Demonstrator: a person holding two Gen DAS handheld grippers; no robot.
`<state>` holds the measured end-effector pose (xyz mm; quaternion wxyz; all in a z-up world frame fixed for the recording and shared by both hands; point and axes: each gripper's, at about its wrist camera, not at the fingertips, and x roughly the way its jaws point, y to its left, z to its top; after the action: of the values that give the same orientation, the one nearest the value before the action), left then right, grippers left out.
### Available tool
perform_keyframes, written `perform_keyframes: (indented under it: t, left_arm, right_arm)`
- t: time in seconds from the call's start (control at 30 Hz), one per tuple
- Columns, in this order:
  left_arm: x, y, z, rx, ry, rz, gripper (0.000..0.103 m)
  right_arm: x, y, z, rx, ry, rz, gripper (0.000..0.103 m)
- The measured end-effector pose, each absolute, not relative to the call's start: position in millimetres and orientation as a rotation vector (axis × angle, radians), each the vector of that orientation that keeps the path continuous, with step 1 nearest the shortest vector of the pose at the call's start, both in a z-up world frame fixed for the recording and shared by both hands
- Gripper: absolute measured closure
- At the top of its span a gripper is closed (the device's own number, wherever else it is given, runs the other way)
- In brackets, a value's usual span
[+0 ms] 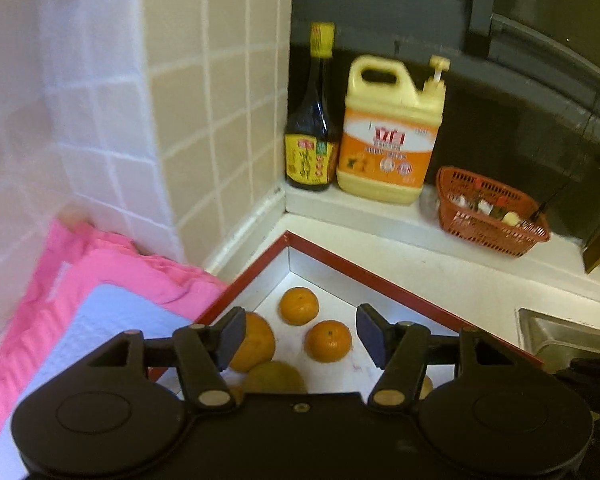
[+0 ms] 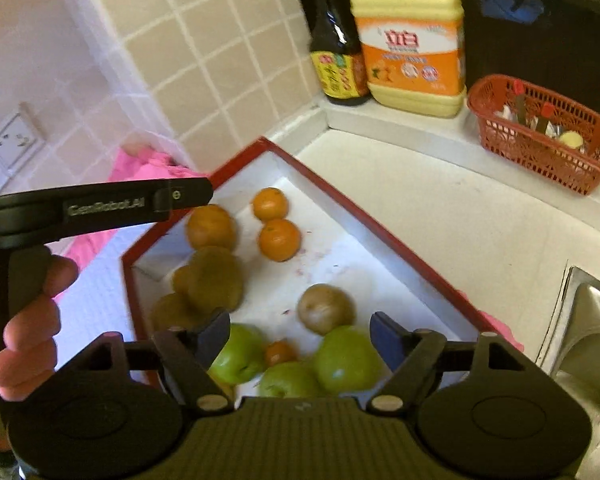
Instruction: Organize fruits
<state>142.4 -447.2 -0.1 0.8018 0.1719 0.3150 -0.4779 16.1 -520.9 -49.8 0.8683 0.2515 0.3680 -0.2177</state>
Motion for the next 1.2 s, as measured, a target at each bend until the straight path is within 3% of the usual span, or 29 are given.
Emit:
perform_keyframes:
  t: [0.33, 0.63, 1.2]
  left_arm:
    - [96, -371, 45, 0.303, 0.581, -0.963, 0.023]
    - [47, -318, 61, 0.309, 0.489, -0.792, 0.022]
    - [24, -270, 13, 0.346, 0.600, -0.584, 0.021]
  right_arm:
    - [-2, -461, -18, 0.425, 0.734, -0.416, 0.021]
    - [-17, -426, -2, 0.330, 0.684, -0.462, 0.010]
    - [-14, -401, -13, 0.227, 0.696, -0.475, 0.006]
